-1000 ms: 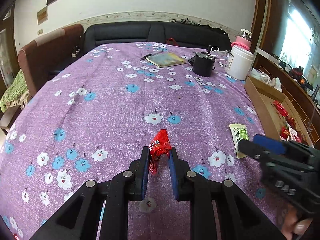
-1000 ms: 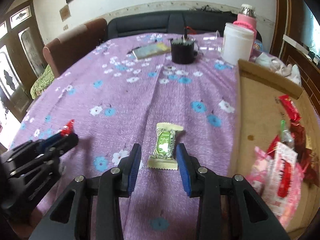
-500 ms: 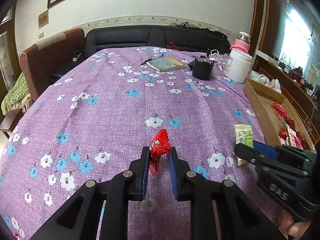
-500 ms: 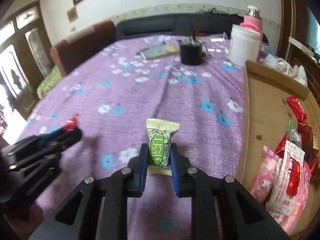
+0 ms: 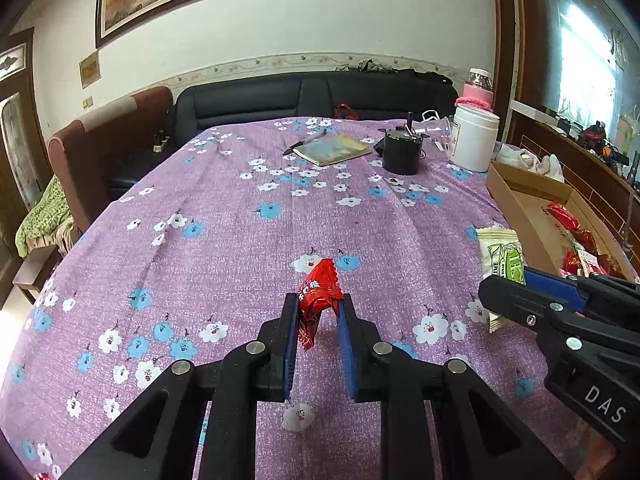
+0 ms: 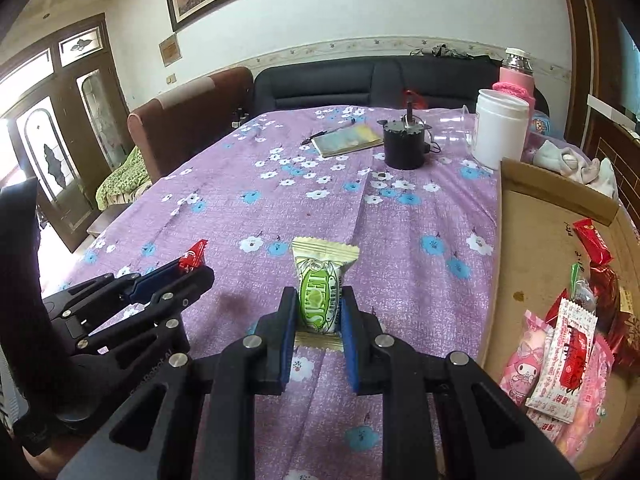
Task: Organize snacks
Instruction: 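Grasp the green-wrapped candy with the right gripper while the left holds the red candy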
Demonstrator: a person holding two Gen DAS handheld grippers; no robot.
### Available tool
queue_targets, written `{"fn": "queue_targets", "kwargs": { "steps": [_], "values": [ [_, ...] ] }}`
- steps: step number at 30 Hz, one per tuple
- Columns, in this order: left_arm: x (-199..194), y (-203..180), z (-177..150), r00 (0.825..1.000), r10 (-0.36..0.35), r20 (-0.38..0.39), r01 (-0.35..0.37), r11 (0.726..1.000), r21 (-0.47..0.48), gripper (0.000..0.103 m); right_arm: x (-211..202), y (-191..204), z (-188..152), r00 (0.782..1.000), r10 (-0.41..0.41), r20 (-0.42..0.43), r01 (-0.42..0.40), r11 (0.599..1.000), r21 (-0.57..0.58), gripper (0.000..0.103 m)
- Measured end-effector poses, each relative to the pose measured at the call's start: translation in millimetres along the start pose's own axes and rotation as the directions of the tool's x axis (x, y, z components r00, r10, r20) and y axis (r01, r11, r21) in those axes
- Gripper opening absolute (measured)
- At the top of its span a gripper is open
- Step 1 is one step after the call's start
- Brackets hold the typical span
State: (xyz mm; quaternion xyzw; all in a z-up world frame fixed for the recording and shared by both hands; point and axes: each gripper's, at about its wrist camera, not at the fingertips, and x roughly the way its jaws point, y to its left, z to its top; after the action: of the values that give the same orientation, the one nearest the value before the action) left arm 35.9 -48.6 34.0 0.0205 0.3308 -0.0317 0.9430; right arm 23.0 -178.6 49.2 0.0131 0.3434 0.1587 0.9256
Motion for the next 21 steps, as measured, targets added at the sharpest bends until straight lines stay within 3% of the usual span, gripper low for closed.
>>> {"fn": "queue_targets", "kwargs": {
  "steps": [21],
  "values": [
    [-5.6,-4.0,-0.3,0.999,0.034,0.037,-0.035,0.999,0.02,0.019,-1.1,-3.1,1.4,1.0,0.002,0.007,-0.002,1.0,0.002,0.02]
  ]
}}
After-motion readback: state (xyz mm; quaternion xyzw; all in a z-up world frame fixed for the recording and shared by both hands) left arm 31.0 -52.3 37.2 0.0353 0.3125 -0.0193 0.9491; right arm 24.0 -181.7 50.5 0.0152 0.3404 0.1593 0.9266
